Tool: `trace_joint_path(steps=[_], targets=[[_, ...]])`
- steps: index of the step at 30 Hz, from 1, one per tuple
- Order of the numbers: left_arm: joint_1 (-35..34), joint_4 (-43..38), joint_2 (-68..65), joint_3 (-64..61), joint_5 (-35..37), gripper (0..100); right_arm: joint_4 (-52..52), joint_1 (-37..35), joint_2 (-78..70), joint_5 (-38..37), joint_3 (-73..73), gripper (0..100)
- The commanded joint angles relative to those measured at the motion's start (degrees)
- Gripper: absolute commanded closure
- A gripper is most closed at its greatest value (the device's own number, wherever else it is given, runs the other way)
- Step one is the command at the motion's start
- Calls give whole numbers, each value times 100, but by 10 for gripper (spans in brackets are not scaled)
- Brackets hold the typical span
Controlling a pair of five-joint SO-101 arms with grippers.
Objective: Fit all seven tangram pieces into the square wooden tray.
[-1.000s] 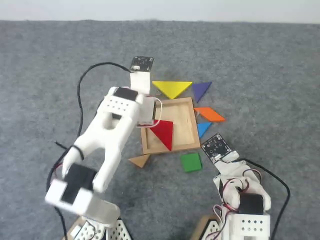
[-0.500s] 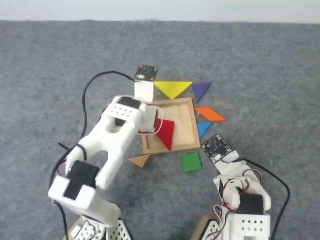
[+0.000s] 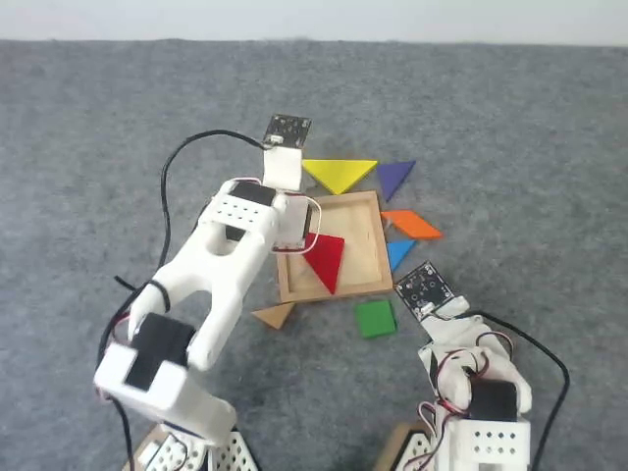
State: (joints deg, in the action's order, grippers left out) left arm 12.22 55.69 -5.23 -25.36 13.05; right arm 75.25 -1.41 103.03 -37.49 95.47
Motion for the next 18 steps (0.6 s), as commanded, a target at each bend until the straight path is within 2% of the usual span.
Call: trace_joint_path(steps=[1,5,8,11,15,18], targets=[[554,422,1178,-13,-211,987,57,66,48,-62,97,990],[1407,53,1565,-585,-519,987,48,66,48,-62,97,990],[1591,-53,1064,-497,-703,987,48,66,48,-62,97,990],[1881,299,352,-154,-1081,987,40,66,48,-62,97,990],[2435,457,-281,136,-1090,987,40,66,48,-62,97,990],[2391,475,-589,295,-1073,987,40,66,48,-62,97,990]])
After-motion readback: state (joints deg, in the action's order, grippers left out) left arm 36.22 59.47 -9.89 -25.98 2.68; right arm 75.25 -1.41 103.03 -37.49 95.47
